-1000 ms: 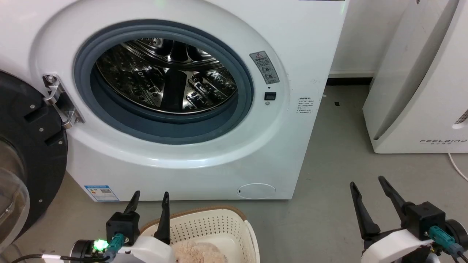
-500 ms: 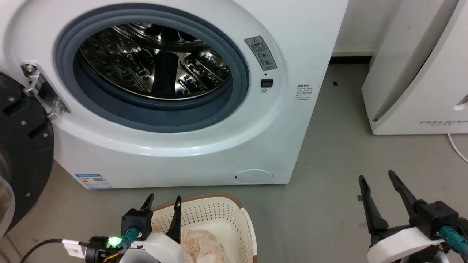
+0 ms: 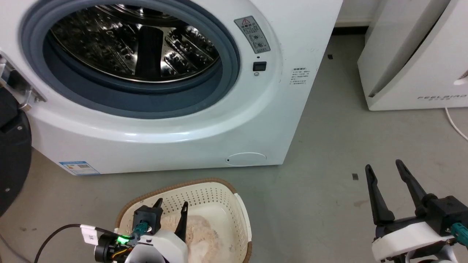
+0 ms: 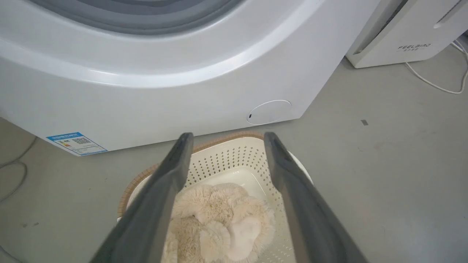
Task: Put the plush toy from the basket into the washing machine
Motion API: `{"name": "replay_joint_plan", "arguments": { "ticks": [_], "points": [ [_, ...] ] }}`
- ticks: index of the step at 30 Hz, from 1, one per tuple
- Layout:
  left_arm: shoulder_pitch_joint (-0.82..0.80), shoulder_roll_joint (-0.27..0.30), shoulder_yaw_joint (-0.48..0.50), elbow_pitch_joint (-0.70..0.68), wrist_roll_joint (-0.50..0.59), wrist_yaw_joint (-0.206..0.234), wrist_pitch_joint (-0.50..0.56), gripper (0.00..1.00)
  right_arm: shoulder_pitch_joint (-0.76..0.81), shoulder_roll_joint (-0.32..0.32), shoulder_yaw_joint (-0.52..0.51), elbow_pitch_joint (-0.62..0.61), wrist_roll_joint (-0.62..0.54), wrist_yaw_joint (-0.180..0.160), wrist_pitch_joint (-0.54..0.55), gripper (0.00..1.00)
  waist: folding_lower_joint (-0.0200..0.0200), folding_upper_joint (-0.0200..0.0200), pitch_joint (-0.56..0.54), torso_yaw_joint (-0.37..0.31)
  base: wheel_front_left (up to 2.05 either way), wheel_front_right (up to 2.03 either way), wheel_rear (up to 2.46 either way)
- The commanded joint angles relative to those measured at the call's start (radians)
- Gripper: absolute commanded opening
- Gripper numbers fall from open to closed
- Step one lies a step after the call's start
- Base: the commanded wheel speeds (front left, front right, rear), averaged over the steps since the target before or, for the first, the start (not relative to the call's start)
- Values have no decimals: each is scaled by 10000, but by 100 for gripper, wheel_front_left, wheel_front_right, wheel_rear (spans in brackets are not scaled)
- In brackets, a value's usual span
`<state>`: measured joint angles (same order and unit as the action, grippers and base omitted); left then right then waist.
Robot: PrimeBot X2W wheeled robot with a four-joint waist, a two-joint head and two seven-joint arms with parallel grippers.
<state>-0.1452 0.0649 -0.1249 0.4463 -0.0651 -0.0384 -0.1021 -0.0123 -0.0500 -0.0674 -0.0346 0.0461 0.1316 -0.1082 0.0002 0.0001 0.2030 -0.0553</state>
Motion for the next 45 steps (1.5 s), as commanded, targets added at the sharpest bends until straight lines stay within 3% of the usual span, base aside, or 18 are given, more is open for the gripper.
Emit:
{"name": "replay_joint_plan", "arguments": {
  "ticks": [1, 17, 45],
  "points": [
    [-301, 85, -107, 387, -77, -53, -65, 100, -184, -1, -61, -86, 129, -4, -104, 100, -2, -1, 189, -67, 0, 0, 0],
    [-1341, 484, -724, 2890, -201, -155, 231, 100, -426, -1, -246, -136, 326, -5, -438, 100, -2, -1, 1389, -419, 0, 0, 0],
    [-3670, 1504, -2402, 5803, 76, -185, 416, 100, -960, -2, -675, -1086, 773, -7, -1002, 100, -2, -1, 4199, -904, 0, 0, 0]
  ]
}}
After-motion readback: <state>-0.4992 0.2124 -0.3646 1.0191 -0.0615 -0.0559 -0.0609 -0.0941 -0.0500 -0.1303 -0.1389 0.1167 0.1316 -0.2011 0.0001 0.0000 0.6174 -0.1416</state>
